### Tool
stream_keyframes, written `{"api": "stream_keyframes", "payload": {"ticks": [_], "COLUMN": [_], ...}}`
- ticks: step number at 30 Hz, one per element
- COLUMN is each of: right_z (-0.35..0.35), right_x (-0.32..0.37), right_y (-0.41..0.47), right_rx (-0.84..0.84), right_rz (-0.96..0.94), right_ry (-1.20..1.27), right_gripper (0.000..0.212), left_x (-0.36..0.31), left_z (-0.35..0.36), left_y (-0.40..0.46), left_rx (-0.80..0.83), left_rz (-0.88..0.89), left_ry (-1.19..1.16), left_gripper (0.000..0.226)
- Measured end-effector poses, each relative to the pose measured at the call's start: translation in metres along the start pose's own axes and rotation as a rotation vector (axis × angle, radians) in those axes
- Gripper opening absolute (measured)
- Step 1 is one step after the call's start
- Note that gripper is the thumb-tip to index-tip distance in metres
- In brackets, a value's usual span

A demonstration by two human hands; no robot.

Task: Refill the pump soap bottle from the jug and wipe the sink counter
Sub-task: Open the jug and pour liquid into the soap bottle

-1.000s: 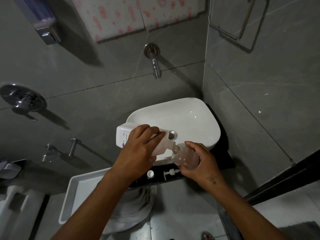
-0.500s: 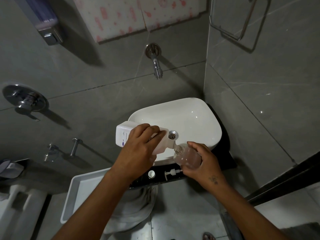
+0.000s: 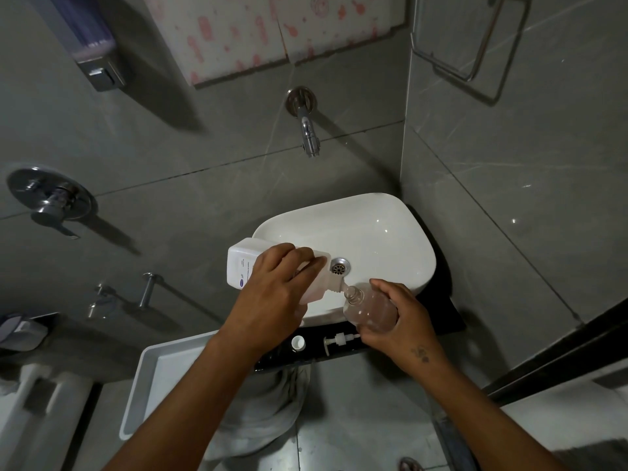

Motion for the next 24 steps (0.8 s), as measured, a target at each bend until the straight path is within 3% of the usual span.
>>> {"api": "stream_keyframes", "payload": {"ticks": [24], "right_z": [0.0018], "right_x": [-0.0021], "right_y": [-0.0025], "right_rx": [0.011], "right_rz": [0.026], "right_ry": [0.009], "right_gripper": [0.083], "left_x": [0.0029], "left_z": [-0.0013], "left_y": [-0.0035], "left_rx": [-0.002], "left_rz": [-0.015], "left_ry": [0.028], "left_gripper": [0.083]}}
Point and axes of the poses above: each hand's wrist, its own y-axis towards the middle knuckle, its own z-axis out of the palm, x = y × z, the point moved 6 cm from there along y, towards the middle knuckle, and after that the axes turned 11 degrees about -z, right-handed, at the moved point
